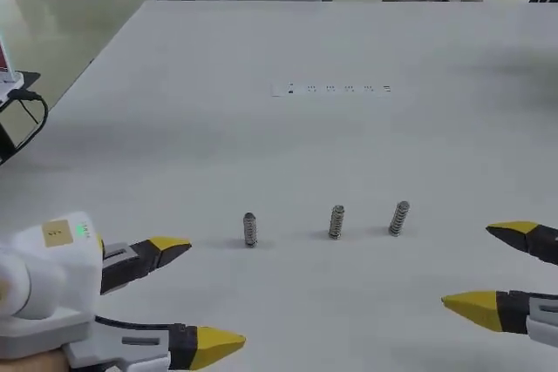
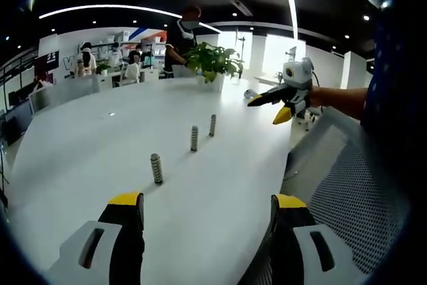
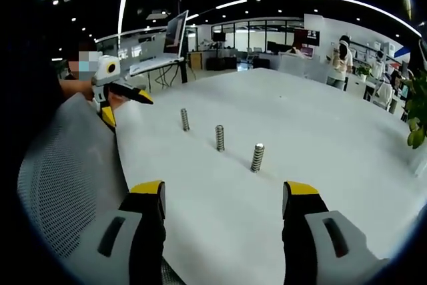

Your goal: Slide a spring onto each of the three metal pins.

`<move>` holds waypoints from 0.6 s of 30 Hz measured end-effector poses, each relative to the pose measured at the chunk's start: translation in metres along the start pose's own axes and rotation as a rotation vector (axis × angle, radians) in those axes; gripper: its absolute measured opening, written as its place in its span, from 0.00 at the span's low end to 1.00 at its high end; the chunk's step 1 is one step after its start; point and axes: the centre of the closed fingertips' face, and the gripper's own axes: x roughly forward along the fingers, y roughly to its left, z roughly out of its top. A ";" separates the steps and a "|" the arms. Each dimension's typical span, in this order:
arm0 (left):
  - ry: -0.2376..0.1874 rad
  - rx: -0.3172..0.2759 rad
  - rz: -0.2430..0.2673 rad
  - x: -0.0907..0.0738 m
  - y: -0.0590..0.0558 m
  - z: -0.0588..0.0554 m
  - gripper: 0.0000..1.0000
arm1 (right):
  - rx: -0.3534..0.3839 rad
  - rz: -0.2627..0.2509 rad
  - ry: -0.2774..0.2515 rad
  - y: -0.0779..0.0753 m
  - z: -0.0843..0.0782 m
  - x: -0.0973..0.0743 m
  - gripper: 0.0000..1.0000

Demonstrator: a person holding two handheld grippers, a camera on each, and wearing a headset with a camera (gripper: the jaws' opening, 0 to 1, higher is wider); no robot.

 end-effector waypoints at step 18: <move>-0.001 -0.025 0.026 0.003 0.008 -0.001 0.82 | 0.033 0.015 -0.022 0.004 -0.007 0.005 0.99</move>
